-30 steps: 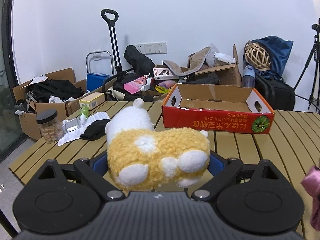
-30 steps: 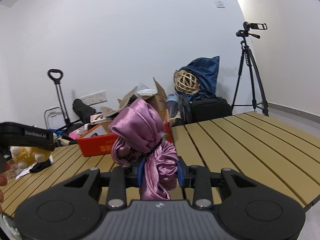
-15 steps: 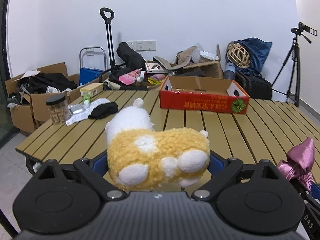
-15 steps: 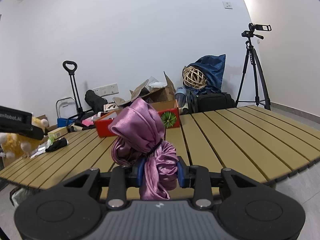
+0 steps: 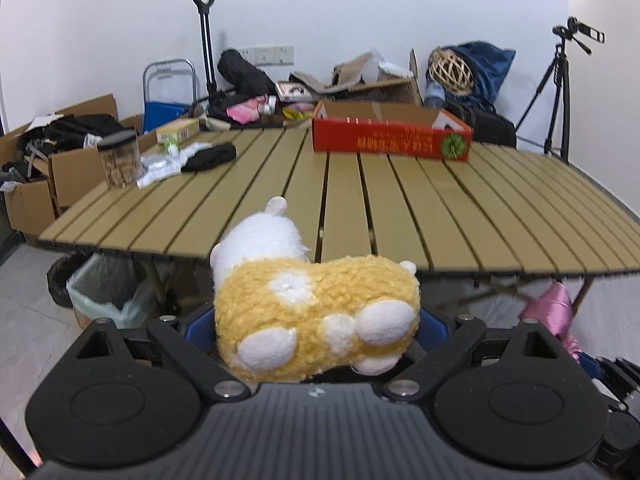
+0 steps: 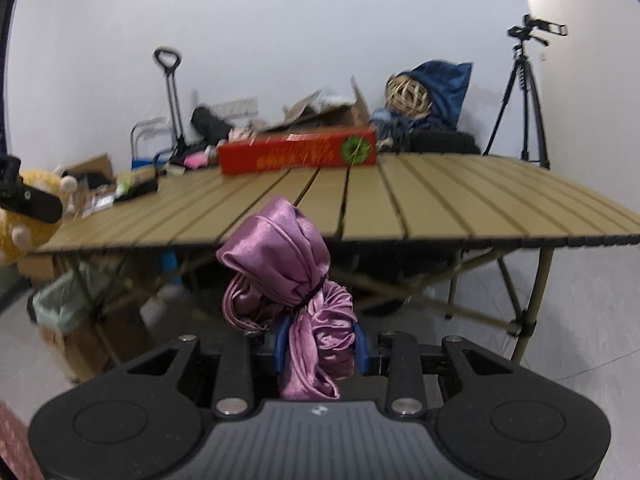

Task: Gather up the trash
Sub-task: 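Carry the plush in the left tool and ribbon in the right tool to the bin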

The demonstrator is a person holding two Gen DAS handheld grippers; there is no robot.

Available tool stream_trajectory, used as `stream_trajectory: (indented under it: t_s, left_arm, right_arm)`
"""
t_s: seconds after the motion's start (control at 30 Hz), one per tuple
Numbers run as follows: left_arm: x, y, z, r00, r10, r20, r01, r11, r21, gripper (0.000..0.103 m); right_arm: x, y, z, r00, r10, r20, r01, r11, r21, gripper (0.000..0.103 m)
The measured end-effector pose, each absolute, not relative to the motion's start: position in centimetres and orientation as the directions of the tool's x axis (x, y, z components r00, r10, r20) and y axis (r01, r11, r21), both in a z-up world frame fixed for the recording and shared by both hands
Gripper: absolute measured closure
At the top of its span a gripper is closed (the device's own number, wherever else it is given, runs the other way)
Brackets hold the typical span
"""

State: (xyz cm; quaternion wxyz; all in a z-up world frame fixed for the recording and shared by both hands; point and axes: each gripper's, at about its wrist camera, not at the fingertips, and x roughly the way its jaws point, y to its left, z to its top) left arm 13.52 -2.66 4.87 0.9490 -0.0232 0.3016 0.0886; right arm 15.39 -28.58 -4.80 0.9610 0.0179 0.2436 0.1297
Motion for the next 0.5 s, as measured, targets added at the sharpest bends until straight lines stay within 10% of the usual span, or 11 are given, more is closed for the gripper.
stream_trajectory:
  t_s: [0.5]
  left_arm:
    - [11.2, 2.1, -2.5, 0.689, 0.139, -0.711, -0.216, 0.976, -0.018, 0.008]
  right_arm:
    - [15.3, -21.4, -8.7, 0.73, 0.276, -0.626, -0.37, 0.929, -0.022, 0.072]
